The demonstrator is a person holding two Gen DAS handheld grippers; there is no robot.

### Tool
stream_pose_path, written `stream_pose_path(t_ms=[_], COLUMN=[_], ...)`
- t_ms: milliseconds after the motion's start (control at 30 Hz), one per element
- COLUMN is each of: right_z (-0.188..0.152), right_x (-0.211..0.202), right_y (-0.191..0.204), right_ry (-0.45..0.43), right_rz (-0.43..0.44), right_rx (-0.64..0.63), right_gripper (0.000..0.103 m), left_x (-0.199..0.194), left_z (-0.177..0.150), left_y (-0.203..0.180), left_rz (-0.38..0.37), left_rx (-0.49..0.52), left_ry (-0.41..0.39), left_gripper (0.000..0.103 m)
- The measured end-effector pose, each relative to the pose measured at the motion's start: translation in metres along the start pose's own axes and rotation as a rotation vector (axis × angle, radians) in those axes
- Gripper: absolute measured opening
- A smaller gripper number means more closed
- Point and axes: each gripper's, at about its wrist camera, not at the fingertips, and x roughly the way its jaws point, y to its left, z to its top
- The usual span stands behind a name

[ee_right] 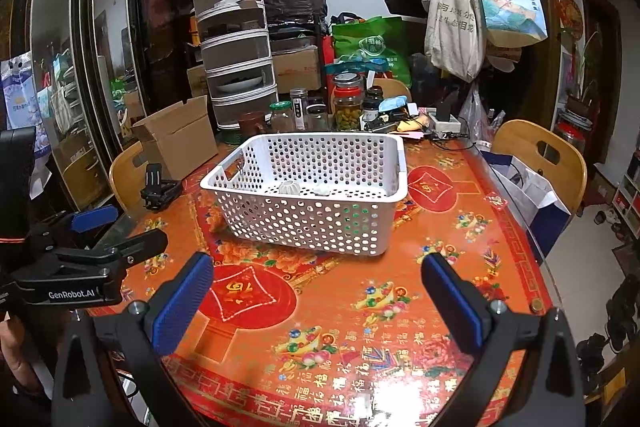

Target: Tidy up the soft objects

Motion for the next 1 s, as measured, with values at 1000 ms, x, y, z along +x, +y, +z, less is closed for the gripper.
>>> stream_pose_path(t_ms=[1000], right_z=[-0.0014], right_x=[-0.0031], right_y=[-0.0005], right_ry=[0.000], right_rz=[0.003], right_rx=[-0.004], right_gripper=[0.103], left_x=[0.0040], left_z=[-0.0028], left_y=[-0.0002], left_rz=[-0.004], left_rx=[0.006], left_ry=[0.009], left_gripper=[0.103])
